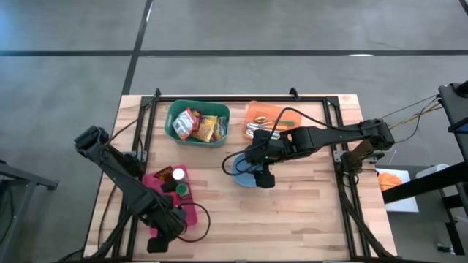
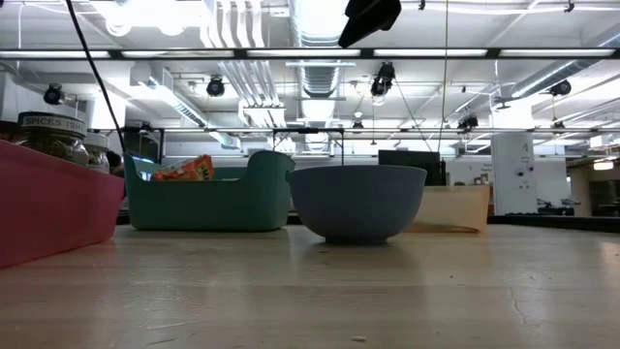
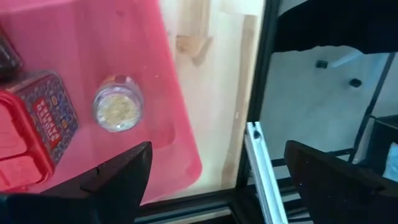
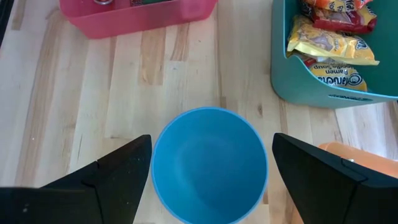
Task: Pick & Place Food Item
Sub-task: Return to Home Position
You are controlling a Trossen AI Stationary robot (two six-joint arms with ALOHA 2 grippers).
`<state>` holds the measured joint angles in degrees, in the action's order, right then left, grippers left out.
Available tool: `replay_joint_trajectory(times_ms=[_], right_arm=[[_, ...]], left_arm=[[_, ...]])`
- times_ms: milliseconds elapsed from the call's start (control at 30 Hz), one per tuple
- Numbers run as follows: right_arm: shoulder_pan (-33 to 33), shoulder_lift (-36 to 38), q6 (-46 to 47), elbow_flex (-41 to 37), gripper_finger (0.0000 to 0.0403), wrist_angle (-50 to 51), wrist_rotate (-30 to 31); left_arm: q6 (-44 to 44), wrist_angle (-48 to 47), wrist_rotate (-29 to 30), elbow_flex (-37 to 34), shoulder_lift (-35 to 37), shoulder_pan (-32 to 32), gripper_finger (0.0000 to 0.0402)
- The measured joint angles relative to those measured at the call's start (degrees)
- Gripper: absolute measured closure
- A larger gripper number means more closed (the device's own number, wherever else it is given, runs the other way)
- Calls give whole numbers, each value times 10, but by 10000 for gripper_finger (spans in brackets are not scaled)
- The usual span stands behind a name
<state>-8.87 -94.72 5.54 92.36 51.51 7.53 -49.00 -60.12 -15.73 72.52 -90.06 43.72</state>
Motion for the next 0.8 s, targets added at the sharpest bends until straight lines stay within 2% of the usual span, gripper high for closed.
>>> replay_joint_trajectory(times_ms=[300,433,567,700,800], right_arm=[[0,0,0,0,71,0,0],[0,0,0,0,71,0,0],[0,0,0,0,71,0,0],[0,0,0,0,71,0,0],[0,0,0,0,71,0,0]], left_arm=[[0,-27,0,46,0,0,34],[-7,-47,0,62,0,0,58],[-5,-68,0,88,0,-2,119],[-4,-90,4,123,0,-13,204],[29,-99,35,152,0,-27,277]])
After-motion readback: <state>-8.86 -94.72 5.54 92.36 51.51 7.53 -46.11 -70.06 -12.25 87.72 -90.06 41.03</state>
